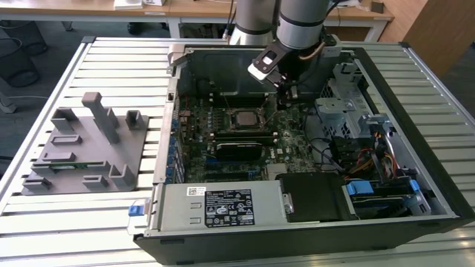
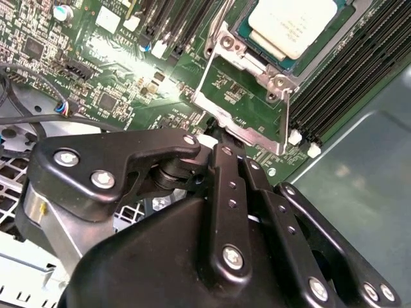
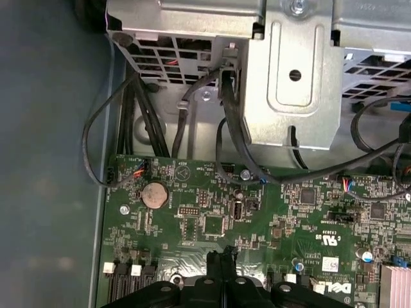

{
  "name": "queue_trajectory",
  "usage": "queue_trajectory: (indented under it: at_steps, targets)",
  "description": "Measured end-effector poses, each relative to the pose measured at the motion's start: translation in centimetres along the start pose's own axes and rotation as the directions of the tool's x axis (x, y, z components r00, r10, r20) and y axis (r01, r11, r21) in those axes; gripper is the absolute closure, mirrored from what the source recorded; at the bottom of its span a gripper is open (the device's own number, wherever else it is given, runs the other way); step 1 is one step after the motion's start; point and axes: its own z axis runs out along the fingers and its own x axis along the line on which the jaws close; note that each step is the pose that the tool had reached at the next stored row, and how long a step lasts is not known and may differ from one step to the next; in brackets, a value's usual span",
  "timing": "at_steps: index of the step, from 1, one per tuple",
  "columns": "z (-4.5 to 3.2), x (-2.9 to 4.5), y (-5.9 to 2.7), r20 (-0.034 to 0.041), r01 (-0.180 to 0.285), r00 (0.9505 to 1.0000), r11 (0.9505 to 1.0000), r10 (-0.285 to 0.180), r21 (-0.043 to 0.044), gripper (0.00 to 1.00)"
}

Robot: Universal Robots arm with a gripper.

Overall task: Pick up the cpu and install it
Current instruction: 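Close the cpu cover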

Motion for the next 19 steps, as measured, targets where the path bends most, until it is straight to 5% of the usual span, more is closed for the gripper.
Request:
queue_trajectory:
  at_steps: [19]
  targets:
    - [-0.23,0.32,-0.64,-0.0008,0.000,1.0000,1.0000,0.000,0.0001,0.89]
